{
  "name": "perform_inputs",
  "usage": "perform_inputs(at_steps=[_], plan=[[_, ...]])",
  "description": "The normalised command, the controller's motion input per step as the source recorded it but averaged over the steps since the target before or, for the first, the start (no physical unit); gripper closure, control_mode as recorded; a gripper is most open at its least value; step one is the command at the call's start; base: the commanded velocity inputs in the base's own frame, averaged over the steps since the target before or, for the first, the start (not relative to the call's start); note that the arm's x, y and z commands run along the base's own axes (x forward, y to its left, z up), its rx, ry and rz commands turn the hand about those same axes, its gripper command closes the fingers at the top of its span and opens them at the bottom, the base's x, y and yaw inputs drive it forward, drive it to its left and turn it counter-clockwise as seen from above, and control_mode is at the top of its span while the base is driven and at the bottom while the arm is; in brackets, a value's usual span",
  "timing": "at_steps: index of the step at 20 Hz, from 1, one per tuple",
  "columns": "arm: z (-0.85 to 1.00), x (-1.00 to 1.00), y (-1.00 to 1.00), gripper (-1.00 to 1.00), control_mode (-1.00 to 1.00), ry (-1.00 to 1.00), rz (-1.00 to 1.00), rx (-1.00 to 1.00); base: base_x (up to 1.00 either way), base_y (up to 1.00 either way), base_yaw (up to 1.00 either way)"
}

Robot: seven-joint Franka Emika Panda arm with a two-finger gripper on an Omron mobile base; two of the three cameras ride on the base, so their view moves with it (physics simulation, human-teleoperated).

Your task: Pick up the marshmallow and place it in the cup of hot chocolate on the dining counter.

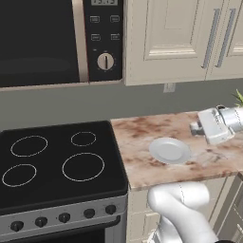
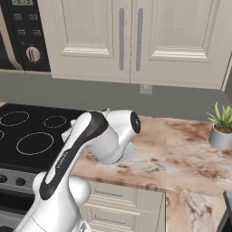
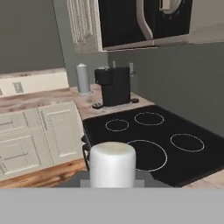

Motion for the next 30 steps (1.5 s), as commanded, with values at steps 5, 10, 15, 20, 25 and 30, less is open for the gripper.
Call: perform_inputs(at_steps=[5,10,15,20,25,30], plan=[[0.03,-0.23,0.19,1.00,-1.00,-0.12,0.04,0.18,0.00,0.00,0.00],[0.06,-0.20,0.01,1.00,-1.00,-0.05,0.15,0.08,0.00,0.00,0.00],[0.07,-0.24,0.00,1.00,-1.00,-0.08,0.07,0.00,0.00,0.00,0.00],[0.11,-0.53,0.01,1.00,-1.00,-0.13,0.02,0.04,0.00,0.00,0.00],[0.19,-0.33,0.18,1.00,-1.00,-0.18,0.10,0.09,0.00,0.00,0.00],[0.24,-0.15,0.34,1.00,-1.00,-0.16,0.13,0.10,0.00,0.00,0.00]])
